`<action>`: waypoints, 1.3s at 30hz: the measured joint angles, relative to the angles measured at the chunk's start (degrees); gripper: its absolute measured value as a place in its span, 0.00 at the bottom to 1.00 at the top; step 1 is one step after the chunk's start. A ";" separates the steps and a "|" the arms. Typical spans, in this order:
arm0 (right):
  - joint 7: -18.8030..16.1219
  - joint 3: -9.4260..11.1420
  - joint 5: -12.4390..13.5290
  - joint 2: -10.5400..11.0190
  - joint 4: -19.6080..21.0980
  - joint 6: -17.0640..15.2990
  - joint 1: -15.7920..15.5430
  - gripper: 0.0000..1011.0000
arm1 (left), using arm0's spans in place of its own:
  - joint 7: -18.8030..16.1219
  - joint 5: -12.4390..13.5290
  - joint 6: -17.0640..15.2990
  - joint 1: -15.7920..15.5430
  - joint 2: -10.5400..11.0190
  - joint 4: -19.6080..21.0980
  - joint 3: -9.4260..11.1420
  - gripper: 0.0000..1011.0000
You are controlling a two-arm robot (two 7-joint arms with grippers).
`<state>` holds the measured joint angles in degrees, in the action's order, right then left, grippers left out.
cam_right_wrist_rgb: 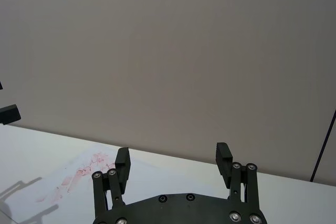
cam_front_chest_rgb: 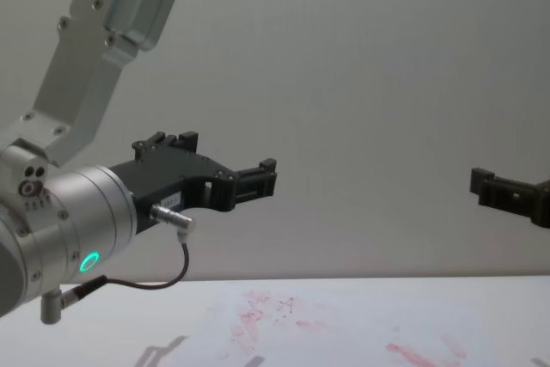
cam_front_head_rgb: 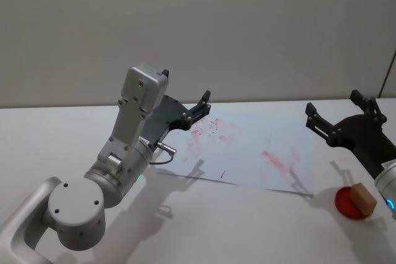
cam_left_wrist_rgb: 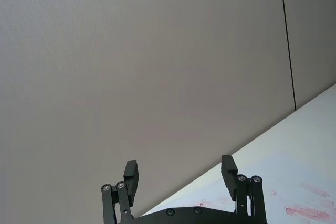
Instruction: Use the one hand to pick up the stamp and affix it onto the A4 paper.
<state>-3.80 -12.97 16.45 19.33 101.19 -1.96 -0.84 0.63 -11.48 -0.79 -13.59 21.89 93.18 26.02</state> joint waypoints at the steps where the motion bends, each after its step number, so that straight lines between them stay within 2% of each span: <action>1: 0.00 0.00 0.00 0.00 0.00 0.00 0.00 0.99 | 0.00 0.00 0.00 0.00 0.00 0.00 0.00 0.99; 31: -0.08 0.07 0.07 0.03 0.05 0.01 0.00 0.99 | 0.00 0.00 0.00 0.00 0.00 0.00 0.00 0.99; 39: -0.79 1.17 2.11 1.45 0.26 -0.45 -0.93 0.99 | 0.00 0.00 0.00 0.00 0.00 0.00 0.00 0.99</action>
<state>-4.58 -11.81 18.56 20.78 101.45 -2.41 -1.76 0.62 -11.48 -0.79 -13.59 21.89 93.18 26.02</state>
